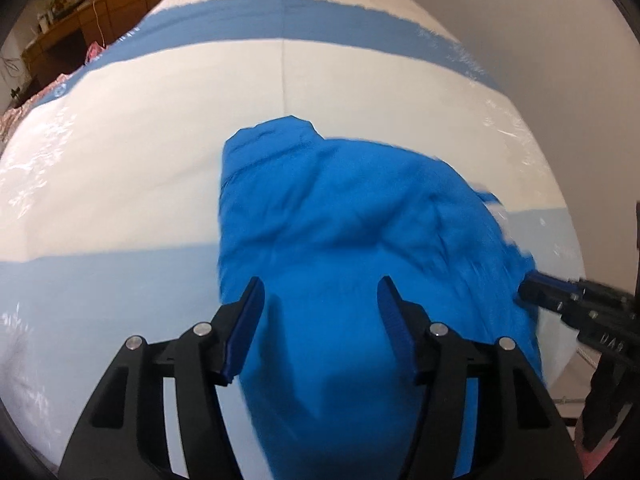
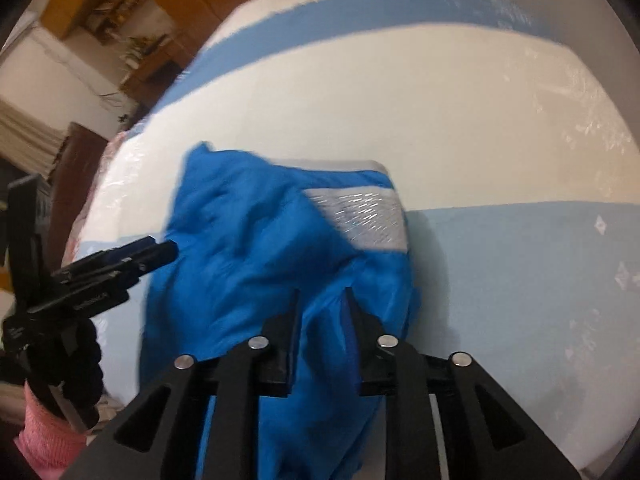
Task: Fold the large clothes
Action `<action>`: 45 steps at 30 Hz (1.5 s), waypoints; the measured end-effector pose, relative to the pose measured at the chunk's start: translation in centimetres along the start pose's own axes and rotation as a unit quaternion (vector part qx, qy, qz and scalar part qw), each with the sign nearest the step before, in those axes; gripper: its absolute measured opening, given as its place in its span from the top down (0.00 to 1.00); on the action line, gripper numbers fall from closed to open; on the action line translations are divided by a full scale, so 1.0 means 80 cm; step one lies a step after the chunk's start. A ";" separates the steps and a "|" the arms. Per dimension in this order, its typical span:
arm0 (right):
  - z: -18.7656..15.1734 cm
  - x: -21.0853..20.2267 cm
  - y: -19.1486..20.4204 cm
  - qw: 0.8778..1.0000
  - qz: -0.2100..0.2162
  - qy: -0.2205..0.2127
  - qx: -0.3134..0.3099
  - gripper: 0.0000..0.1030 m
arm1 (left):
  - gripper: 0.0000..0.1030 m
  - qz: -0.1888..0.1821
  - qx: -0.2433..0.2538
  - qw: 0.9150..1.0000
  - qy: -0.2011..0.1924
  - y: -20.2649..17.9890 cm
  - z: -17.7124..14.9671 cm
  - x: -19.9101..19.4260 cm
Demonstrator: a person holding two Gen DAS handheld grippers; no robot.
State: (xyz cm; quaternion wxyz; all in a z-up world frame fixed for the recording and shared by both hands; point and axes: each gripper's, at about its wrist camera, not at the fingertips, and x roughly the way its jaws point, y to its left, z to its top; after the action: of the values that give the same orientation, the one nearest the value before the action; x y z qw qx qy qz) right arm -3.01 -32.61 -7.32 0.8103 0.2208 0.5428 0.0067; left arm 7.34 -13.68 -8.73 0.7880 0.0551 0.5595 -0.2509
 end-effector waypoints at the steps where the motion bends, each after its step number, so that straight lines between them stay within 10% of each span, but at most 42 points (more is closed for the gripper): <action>1: -0.011 -0.006 0.009 1.000 0.007 -0.001 -0.009 0.79 | 0.44 -0.001 0.003 1.000 -0.002 -0.004 -0.016 -0.010; 9: -0.073 0.017 0.019 0.999 -0.015 0.039 -0.017 0.78 | 0.39 0.002 0.013 1.000 0.009 -0.016 -0.085 0.004; 32: -0.067 -0.038 -0.004 1.000 -0.013 0.002 0.017 0.64 | 0.40 0.028 0.011 0.999 -0.013 0.005 -0.083 -0.043; 45: -0.061 -0.031 -0.030 0.998 0.025 -0.008 0.051 0.23 | 0.22 0.012 0.019 1.000 -0.018 0.018 -0.076 -0.044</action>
State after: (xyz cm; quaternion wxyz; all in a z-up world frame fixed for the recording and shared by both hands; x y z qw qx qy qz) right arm -8.85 -33.72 -7.57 0.8020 0.2756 0.5299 -0.0025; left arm 1.92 -9.06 -8.06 0.7999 0.0722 0.5397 -0.2524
